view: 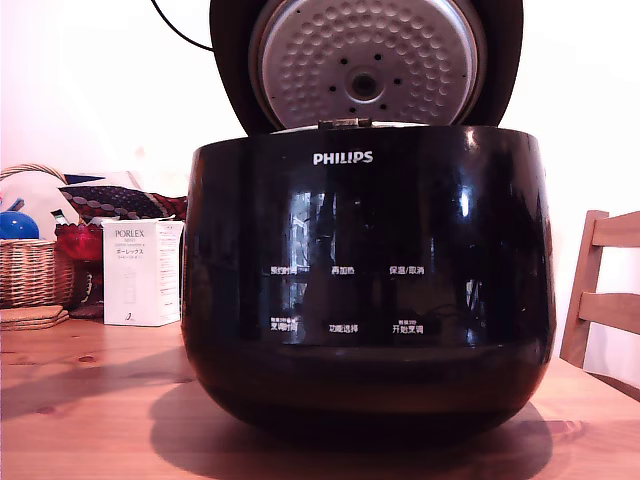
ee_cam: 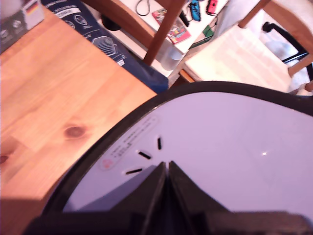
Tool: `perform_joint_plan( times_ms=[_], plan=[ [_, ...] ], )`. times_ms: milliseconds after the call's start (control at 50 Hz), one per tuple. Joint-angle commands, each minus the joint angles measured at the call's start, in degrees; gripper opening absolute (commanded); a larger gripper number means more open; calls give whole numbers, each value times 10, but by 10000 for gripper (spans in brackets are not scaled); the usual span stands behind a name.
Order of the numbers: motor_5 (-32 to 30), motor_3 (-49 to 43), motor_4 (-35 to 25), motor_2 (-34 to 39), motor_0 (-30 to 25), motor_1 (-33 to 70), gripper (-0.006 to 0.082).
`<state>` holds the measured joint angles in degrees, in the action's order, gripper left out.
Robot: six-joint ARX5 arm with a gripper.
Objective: Close the rice cooker by pressing the lid down with medium force
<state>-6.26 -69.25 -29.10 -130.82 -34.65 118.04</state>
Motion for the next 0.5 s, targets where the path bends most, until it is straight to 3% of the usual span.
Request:
perform_joint_plan(
  times_ms=[0, 80, 280, 480],
  plan=[
    [-2, -10, 16, 3, -6, 13, -24],
    [-6, -9, 44, 3, -7, 12, -24],
    [-13, 4, 47, 18, -26, 6, -24],
    [0, 99, 49, 141, -41, -56, -24]
  ],
)
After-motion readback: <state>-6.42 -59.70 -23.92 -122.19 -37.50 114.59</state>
